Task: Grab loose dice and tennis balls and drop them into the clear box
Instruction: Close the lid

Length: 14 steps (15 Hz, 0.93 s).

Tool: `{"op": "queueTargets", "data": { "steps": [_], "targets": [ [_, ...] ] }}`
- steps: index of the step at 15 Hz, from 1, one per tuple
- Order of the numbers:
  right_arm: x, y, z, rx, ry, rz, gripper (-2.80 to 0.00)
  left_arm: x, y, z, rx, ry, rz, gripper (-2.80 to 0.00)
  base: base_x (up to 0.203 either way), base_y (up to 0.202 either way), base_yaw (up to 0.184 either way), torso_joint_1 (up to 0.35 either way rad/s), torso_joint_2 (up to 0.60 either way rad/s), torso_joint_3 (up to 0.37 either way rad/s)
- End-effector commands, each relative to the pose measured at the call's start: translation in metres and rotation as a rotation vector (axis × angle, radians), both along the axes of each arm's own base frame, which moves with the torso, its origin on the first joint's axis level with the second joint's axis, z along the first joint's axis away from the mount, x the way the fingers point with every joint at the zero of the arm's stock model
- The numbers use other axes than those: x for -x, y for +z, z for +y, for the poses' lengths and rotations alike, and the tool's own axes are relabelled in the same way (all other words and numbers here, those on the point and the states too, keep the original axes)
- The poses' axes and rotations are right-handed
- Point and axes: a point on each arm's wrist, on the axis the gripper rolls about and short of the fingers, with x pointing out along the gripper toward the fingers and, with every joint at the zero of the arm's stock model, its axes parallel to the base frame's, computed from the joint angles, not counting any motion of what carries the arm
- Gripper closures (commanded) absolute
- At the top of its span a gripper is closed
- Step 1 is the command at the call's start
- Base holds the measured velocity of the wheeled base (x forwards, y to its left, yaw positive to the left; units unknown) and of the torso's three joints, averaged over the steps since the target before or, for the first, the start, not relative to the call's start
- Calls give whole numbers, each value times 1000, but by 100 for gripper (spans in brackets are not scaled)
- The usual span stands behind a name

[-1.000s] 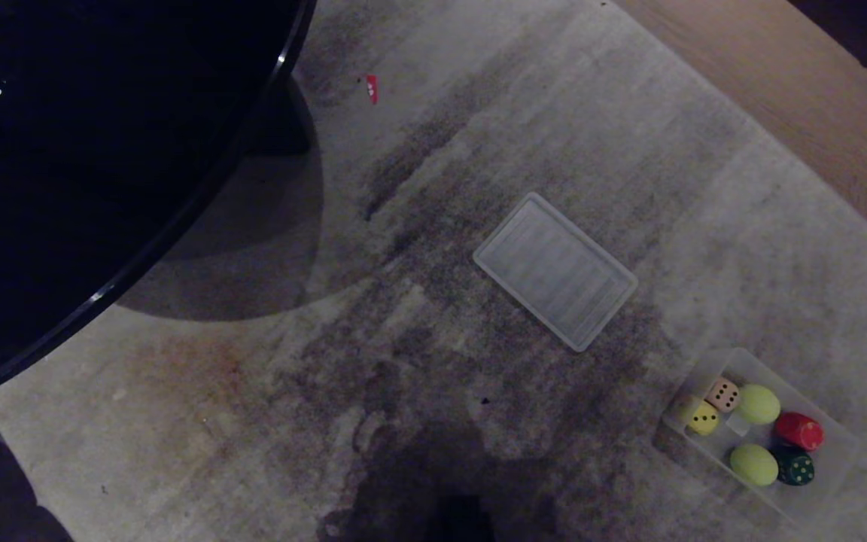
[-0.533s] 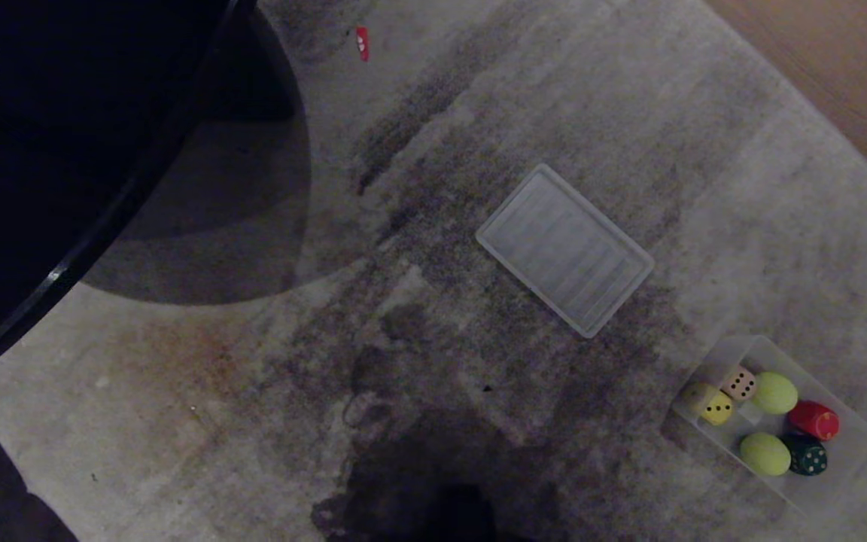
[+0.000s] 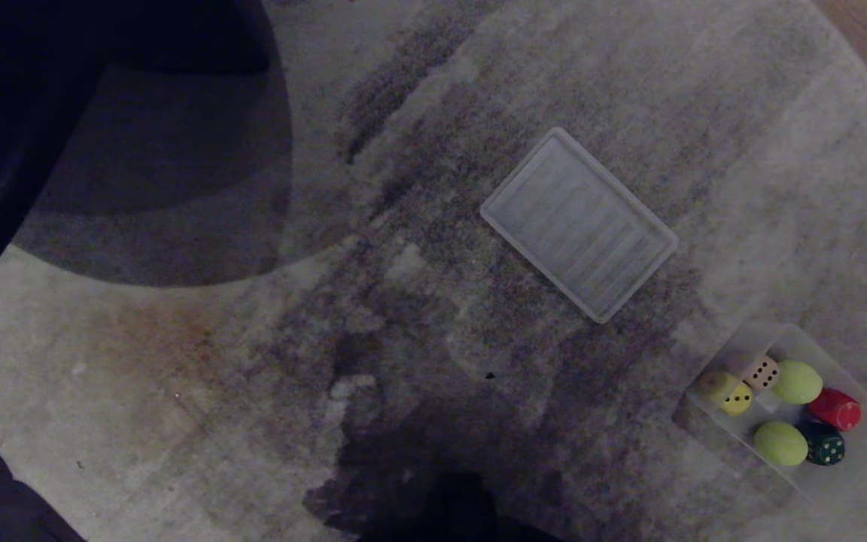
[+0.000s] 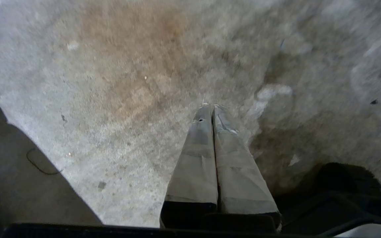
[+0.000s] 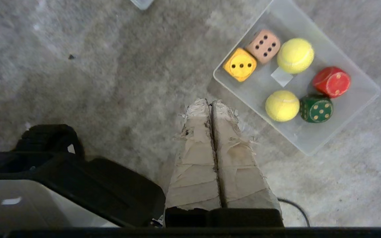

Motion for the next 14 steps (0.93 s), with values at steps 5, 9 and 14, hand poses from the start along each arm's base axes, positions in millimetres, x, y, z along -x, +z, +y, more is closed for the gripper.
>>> {"op": "queueTargets", "data": {
  "steps": [5, 9, 14],
  "targets": [
    [0, 0, 0, -6, -3, 3, 0, 0, 0, 0, 10, 4, 1, 0, 0, 0, 0, 2, 1, -86],
    [-1, 31, 0, -81, -14, 42, 0, 0, 0, 0, 11, 4, 1, 0, 0, 0, 0, 0, 0, 0],
    [-79, 85, 0, -246, -73, 340, 0, 0, 0, 0, 12, 4, 1, 0, 0, 0, 0, 0, 0, 0]
  ]
}}
